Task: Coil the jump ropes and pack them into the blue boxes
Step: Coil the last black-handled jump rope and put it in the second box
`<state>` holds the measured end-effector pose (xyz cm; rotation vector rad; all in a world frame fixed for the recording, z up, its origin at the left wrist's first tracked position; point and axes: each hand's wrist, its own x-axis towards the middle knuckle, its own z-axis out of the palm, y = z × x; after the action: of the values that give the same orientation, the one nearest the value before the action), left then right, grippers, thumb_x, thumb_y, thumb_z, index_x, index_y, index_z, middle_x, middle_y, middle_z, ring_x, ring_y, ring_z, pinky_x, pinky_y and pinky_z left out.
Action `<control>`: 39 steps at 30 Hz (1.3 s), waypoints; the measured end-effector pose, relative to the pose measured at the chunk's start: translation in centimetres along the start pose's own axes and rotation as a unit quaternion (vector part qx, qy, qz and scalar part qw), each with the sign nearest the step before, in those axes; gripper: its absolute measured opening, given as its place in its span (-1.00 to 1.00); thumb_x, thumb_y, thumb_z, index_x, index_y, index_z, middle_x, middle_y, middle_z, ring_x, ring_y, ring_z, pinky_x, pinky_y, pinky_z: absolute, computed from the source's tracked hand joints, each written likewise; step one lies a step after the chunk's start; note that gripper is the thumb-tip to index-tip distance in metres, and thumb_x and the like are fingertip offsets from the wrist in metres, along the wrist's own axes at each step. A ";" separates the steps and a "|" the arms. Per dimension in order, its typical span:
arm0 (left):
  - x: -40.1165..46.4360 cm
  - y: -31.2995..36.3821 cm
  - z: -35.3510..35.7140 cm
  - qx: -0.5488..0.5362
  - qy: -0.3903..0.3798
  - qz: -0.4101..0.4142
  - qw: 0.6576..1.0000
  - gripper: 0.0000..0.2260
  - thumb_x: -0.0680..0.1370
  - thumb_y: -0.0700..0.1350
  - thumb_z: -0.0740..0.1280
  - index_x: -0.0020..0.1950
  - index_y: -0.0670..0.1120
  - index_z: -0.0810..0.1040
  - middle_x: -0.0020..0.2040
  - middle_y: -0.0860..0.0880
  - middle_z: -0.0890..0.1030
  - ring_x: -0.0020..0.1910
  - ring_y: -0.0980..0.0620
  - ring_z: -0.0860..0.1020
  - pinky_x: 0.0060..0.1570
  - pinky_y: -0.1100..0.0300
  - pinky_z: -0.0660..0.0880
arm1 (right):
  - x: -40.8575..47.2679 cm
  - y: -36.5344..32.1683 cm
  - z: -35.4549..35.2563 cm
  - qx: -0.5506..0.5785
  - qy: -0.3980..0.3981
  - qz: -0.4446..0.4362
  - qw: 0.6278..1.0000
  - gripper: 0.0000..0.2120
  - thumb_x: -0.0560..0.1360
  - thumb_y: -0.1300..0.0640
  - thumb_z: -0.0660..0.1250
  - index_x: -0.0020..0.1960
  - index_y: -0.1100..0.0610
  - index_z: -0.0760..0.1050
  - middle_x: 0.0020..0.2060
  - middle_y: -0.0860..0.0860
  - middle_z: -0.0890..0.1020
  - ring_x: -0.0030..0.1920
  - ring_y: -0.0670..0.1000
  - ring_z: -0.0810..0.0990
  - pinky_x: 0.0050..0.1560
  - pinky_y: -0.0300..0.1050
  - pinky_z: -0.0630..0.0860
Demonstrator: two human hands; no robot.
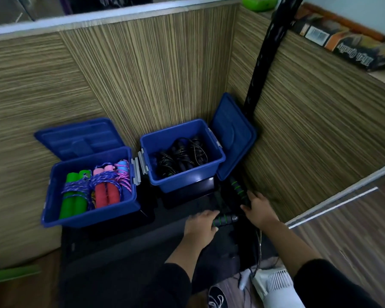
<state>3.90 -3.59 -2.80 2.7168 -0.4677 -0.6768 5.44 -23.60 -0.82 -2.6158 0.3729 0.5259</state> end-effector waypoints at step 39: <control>-12.8 -14.4 1.9 0.009 0.103 -0.037 0.994 -0.46 0.56 0.11 0.28 0.51 0.13 0.21 0.52 0.17 0.22 0.51 0.14 0.14 0.51 -0.01 -0.20 | -4.8 -13.6 11.1 0.075 -0.183 -0.227 0.953 -0.50 0.36 0.21 0.49 0.28 0.17 0.48 0.12 0.03 0.47 0.16 -0.05 0.48 0.06 -0.51 0.28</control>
<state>-4.29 13.83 -4.53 2.7938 -0.3257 -0.4063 2.42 -5.82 -2.98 -2.2832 -0.2925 0.7615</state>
